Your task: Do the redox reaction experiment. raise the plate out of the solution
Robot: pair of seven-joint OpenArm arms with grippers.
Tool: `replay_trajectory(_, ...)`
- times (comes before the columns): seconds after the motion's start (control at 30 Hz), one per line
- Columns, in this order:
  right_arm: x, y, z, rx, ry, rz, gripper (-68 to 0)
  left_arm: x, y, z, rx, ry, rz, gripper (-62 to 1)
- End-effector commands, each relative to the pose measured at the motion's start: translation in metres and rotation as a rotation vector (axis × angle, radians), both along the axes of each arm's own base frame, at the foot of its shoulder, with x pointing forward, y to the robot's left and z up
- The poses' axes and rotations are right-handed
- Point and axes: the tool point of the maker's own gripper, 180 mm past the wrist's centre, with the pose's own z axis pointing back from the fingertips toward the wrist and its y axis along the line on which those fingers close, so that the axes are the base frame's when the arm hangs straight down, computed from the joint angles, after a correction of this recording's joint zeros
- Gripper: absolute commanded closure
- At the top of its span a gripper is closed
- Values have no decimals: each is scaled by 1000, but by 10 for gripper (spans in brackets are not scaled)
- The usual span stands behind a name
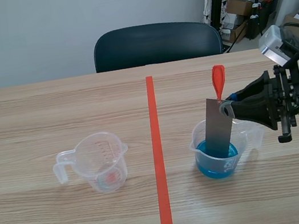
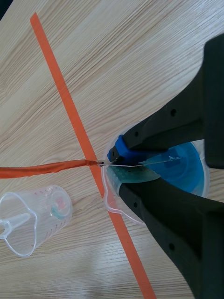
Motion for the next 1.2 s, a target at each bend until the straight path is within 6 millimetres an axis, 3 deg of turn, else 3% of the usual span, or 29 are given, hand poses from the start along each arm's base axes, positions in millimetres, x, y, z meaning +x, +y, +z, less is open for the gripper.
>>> replay_trajectory(0.0,1,-4,3,-16,-5,9,-6,0,0,12,-45,-44,1,-623)
replay_trajectory(1.0,1,-5,2,-23,-4,8,-6,0,0,12,-45,-44,1,-623)
replay_trajectory(1.17,2,-7,9,5,-22,1,-6,0,0,12,-45,-44,1,-623)
